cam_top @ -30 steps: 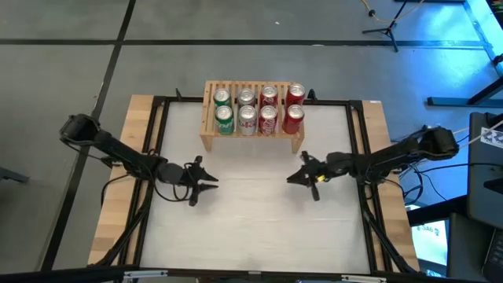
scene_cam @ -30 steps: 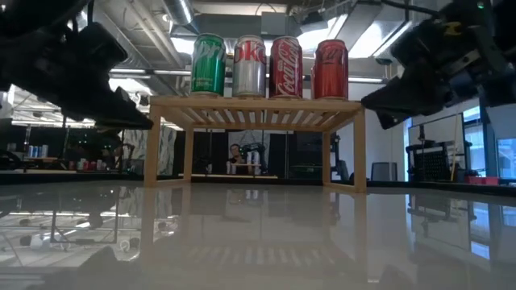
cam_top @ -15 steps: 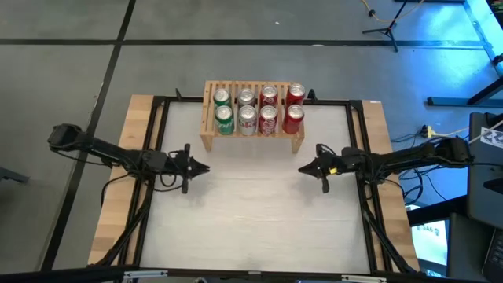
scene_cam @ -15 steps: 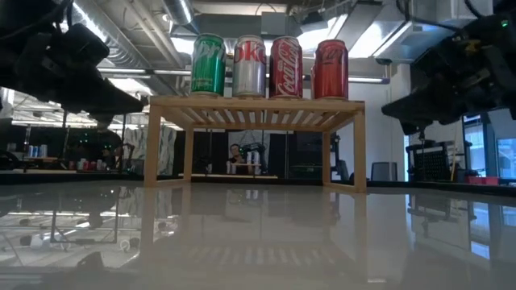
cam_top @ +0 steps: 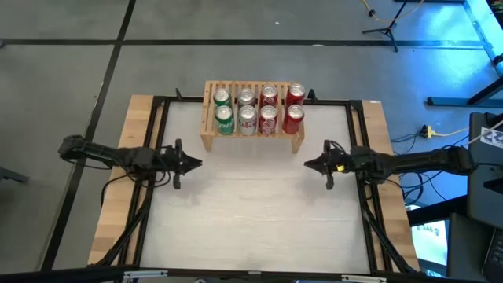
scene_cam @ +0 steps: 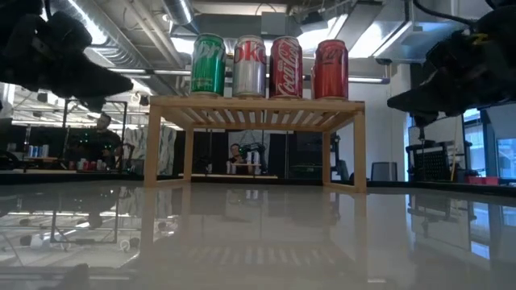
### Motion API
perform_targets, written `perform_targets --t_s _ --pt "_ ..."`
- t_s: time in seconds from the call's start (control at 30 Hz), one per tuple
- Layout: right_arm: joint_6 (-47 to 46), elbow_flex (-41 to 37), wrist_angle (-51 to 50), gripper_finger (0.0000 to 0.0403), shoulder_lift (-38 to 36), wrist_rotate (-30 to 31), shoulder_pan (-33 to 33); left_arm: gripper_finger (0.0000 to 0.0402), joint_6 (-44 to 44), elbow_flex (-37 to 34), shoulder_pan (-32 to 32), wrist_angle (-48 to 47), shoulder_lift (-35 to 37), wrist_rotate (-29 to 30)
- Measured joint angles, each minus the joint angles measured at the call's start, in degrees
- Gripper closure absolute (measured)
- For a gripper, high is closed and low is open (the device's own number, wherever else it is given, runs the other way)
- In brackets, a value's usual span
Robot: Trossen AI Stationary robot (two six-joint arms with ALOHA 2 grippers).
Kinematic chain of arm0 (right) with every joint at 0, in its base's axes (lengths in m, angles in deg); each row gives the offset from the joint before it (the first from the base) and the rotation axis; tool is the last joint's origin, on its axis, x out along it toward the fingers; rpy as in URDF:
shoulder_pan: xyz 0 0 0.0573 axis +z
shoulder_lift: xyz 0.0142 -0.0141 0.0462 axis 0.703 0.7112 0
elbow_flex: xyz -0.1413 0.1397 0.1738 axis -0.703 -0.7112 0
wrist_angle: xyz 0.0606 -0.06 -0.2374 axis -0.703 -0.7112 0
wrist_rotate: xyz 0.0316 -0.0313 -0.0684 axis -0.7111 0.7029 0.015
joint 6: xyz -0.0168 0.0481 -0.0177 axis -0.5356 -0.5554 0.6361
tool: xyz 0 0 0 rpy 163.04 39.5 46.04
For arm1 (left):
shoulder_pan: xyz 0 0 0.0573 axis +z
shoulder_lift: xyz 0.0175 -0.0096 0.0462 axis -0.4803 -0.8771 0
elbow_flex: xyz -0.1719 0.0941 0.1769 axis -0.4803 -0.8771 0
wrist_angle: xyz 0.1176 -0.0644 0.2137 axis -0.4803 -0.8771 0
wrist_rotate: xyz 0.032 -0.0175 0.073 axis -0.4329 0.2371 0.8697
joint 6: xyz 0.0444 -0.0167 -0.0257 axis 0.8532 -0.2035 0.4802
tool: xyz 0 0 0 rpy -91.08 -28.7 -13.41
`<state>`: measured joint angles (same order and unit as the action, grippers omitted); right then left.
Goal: Place canned beverage on shelf
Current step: Return to Home Position
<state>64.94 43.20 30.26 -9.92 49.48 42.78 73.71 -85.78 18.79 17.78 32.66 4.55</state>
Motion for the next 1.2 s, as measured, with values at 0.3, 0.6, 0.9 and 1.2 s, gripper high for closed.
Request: perform_targets --t_s 0.3,0.6,0.9,1.2 --pt "0.03 0.09 -21.75 0.0398 -22.73 4.46 -0.02 0.0362 1.54 0.00 0.00 0.22 5.62 2.19" --pt "5.81 0.26 -22.80 0.0398 -30.56 1.38 0.00 0.0362 5.97 0.04 0.00 0.22 7.41 2.13" --pt "5.80 0.26 -22.86 0.0398 -29.91 1.39 0.00 0.0362 5.99 0.04 0.00 0.22 7.38 2.13" --pt "5.81 0.26 -22.93 0.0398 -29.91 1.39 0.00 0.0362 6.00 0.04 0.00 0.22 7.36 2.15"
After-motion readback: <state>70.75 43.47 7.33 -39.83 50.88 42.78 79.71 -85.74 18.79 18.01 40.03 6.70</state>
